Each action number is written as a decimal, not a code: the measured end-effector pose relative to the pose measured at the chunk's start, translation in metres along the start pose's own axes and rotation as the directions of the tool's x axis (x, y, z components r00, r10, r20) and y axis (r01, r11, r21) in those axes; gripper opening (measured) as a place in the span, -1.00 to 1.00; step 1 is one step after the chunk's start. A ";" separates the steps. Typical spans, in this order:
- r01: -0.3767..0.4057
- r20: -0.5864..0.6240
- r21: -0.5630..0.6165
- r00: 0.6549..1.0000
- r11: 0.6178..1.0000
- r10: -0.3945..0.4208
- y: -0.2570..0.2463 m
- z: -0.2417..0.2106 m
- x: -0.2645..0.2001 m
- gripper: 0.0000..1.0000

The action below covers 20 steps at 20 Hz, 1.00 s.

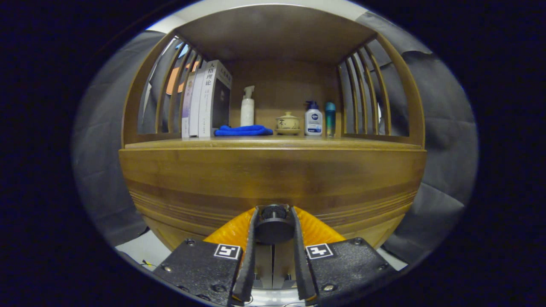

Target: Pull open the drawer, take out the items inside it, and place them on the countertop above the cabinet.

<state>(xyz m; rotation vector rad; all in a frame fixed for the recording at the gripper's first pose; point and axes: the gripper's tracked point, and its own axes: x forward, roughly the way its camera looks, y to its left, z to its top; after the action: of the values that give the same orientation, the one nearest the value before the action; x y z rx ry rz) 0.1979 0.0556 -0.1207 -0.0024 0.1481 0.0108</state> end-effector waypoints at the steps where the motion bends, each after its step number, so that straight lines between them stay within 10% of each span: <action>1: -0.001 -0.007 -0.004 1.000 1.000 0.001 -0.001 -0.001 0.000 -0.19; 20: 0.005 -0.051 -0.032 0.999 0.999 -0.007 -0.002 -0.021 -0.076 -0.33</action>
<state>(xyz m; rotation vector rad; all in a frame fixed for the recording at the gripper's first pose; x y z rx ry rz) 0.1193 0.0525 -0.1299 -0.0354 0.1988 0.0073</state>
